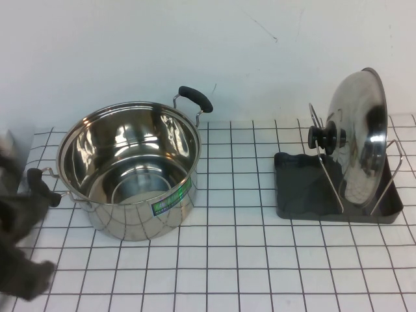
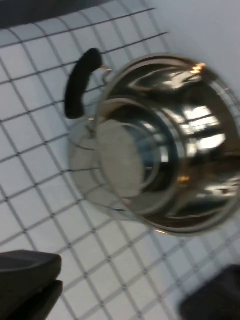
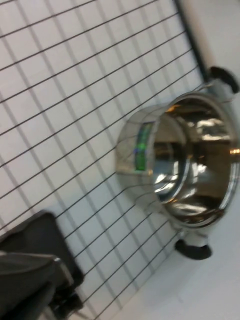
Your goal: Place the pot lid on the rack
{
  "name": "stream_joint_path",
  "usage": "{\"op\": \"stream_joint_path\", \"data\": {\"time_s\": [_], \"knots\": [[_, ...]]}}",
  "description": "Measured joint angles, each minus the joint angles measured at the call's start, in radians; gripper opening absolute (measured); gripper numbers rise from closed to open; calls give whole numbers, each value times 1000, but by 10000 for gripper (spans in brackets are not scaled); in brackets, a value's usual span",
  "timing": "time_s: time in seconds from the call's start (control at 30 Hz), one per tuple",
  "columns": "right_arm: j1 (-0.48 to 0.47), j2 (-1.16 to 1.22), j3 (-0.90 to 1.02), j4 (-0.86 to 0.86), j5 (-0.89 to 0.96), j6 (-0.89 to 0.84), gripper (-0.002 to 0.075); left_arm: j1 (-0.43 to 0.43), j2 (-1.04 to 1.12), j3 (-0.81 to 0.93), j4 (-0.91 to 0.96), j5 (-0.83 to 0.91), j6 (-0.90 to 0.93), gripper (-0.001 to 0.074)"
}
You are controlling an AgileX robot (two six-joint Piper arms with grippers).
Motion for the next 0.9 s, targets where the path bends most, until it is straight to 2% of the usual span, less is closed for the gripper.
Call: {"op": "stream_joint_path", "data": {"time_s": [0.13,0.3,0.6,0.9], "knots": [[72,-101,24,-233,-54,75,7,0,-135,34,14,-110,-36,-1],[80,-273,143,-358,-172,100,6,0,-288,156,21,-190,-36,-1],[80,-599,508,-414,-405,111,6,0,-515,453,-1,-379,-36,-1],[80,-802,821,-415,-488,235,5,0,-558,571,-20,-499,-37,-1]]}}
